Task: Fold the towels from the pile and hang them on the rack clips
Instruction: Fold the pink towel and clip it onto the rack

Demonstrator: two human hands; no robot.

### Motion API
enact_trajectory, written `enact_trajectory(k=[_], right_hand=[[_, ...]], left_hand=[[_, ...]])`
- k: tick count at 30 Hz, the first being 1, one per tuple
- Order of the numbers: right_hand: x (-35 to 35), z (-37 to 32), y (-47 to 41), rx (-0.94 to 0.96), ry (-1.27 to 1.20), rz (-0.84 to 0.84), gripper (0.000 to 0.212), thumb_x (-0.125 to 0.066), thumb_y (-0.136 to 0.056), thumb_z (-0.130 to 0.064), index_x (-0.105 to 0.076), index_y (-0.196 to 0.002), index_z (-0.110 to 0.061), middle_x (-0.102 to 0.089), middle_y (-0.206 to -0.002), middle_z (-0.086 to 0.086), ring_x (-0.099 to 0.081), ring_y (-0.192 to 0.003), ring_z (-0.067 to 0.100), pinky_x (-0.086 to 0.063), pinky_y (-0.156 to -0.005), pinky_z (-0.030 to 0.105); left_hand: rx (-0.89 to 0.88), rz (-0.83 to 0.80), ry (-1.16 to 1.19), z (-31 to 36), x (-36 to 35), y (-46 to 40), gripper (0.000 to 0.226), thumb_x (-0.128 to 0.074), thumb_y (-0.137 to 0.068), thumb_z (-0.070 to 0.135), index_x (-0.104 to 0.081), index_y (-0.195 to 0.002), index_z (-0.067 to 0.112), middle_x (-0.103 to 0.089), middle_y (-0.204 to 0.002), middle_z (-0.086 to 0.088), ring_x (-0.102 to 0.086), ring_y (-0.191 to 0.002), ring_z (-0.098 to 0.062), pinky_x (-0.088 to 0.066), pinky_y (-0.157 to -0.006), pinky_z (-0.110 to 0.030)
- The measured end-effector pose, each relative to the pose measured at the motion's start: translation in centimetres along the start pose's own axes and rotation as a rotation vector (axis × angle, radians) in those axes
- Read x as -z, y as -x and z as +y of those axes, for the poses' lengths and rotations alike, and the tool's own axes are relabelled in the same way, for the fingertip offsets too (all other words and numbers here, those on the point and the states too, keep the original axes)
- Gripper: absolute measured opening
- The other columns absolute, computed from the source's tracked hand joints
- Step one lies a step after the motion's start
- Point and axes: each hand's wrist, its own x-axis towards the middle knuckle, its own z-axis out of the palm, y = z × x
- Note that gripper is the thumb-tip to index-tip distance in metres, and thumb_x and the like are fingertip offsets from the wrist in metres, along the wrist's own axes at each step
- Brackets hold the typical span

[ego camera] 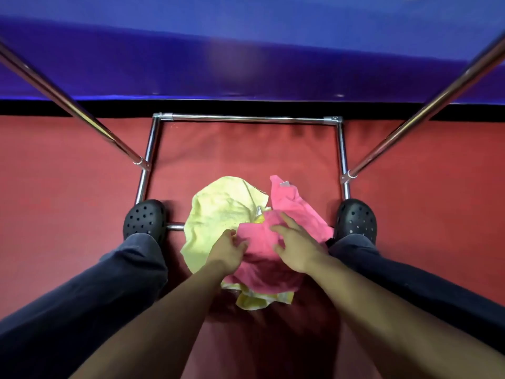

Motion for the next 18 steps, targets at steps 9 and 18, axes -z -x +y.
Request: enact_trajectory(k=[9, 18], right_hand=[[-2.1, 1.3, -0.9, 0.019, -0.178, 0.075, 0.064, -0.059, -0.097, -0.02, -0.036, -0.156, -0.027, -0.022, -0.167, -0.007, -0.023, -0.153, 0.012, -0.026, -0.124, 0.036], [5.9, -3.8, 3.5, 0.178, -0.367, 0.053, 0.096, -0.088, -0.071, -0.041, -0.033, -0.15, -0.049, -0.049, -0.147, -0.017, -0.053, -0.131, 0.01, -0.046, -0.111, 0.034]], left_hand=[[-0.031, 0.211, 0.047, -0.7, -2.1, -1.4, 0.019, -0.067, -0.097, 0.029, -0.059, -0.096, 0.012, -0.058, -0.077, 0.004, -0.058, -0.08, -0.022, -0.041, -0.073, -0.031], [-0.59, -0.017, -0.063, 6.2, 4.9, 5.9, 0.016, -0.06, -0.1, 0.042, -0.06, -0.091, 0.029, -0.067, -0.081, -0.014, -0.059, -0.069, -0.016, -0.05, -0.072, -0.046]])
